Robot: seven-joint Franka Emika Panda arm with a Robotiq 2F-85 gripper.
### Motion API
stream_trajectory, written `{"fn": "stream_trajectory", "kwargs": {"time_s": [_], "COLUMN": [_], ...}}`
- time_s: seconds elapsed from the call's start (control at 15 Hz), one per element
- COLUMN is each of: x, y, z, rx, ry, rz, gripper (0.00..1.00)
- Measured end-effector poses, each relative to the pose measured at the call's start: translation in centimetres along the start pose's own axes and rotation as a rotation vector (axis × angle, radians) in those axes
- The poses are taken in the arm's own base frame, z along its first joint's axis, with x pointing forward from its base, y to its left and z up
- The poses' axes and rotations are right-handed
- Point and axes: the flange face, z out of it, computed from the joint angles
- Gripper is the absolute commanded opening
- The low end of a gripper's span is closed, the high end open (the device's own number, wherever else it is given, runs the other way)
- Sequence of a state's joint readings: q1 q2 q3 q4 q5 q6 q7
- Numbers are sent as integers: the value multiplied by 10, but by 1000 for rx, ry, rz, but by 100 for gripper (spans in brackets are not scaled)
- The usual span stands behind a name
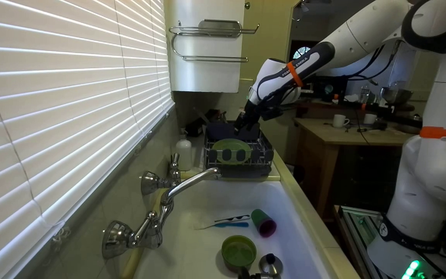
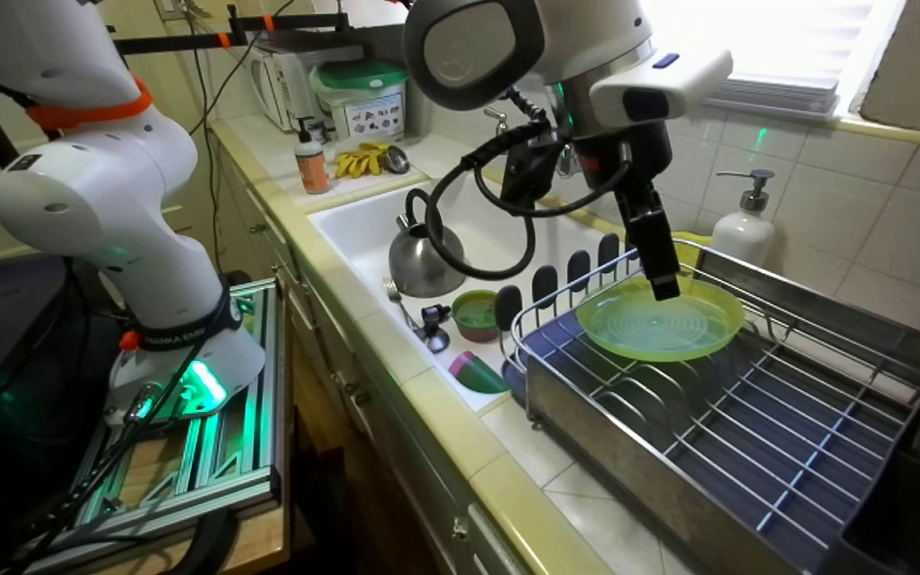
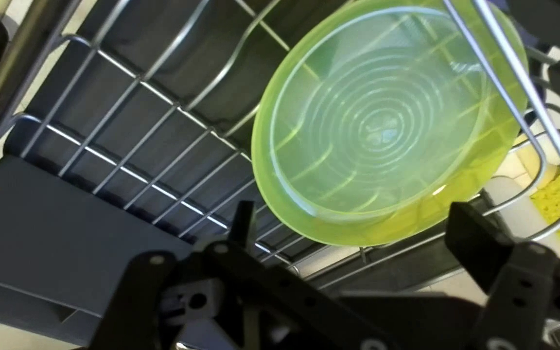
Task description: Put the yellow plate in the sink
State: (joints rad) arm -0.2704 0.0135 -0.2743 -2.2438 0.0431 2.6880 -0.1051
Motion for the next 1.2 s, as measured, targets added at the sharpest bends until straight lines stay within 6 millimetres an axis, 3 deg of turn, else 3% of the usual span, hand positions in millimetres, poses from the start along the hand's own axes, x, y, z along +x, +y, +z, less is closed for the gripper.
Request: {"fn": "stream_trajectory", "kwargs": {"time_s": [0.4,0.53,0.6,0.8,1.0,1.13,1.2], "x": [2,2,2,2,3,3,4], "y": [16,21,23,28,31,32,32], "z": [29,36,40,50,60,64,66], "rx": [-9,-16,-19,-28,-35,-38,-39], "ry": [-11,-20,-25,-34,-42,-39,-38], "rz": [15,17,18,24,28,29,30], "gripper": [64,67,60,58,47,46,39]}}
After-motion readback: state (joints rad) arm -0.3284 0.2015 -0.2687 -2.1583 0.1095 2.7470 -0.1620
